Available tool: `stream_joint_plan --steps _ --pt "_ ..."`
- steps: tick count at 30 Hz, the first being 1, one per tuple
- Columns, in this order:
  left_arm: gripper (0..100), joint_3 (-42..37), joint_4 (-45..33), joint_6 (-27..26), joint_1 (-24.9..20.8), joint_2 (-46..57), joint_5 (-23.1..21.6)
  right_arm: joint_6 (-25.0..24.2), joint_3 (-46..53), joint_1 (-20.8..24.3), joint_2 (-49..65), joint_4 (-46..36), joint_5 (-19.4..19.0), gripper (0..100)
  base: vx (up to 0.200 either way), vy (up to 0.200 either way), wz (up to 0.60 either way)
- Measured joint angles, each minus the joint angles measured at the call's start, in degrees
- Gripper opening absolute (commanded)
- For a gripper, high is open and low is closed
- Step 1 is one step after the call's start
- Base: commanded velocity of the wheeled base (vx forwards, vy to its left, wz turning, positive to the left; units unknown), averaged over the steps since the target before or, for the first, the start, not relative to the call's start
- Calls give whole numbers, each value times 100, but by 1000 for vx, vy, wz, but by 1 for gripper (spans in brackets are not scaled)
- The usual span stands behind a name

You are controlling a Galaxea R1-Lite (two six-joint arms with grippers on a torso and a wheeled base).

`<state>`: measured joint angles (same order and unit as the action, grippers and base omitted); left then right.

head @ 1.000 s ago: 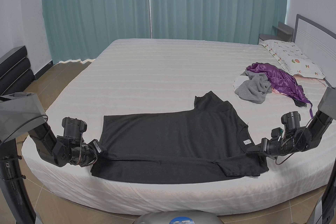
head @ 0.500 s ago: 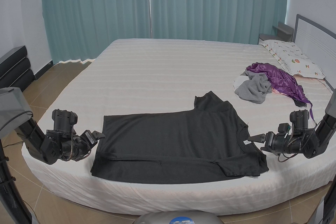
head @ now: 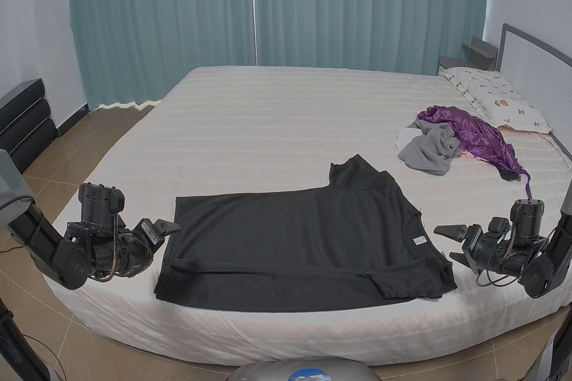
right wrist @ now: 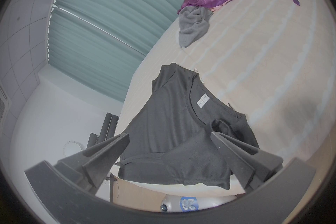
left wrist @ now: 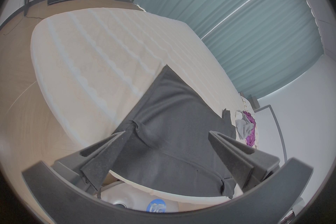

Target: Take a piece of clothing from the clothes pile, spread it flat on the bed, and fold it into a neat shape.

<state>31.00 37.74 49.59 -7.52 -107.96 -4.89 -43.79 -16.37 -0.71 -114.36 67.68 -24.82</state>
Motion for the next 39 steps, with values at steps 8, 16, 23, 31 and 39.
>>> stream_joint_plan --steps 8,16,23,31,39 --pt "100 9 29 156 -82 16 5 -38 91 16 -173 17 9 100 0 0 0" --pt "100 63 343 492 -77 -59 10 -49 150 29 -254 44 6 100 150 0 0" --pt "100 17 315 332 -52 -138 13 -22 191 27 -295 41 0 100 0 0 0" --pt "100 -272 240 -820 151 -150 21 2 212 29 -389 104 9 100 0 0 0" --pt "100 -378 -663 -1123 290 -80 21 9 254 33 -468 195 22 100 0 0 0"
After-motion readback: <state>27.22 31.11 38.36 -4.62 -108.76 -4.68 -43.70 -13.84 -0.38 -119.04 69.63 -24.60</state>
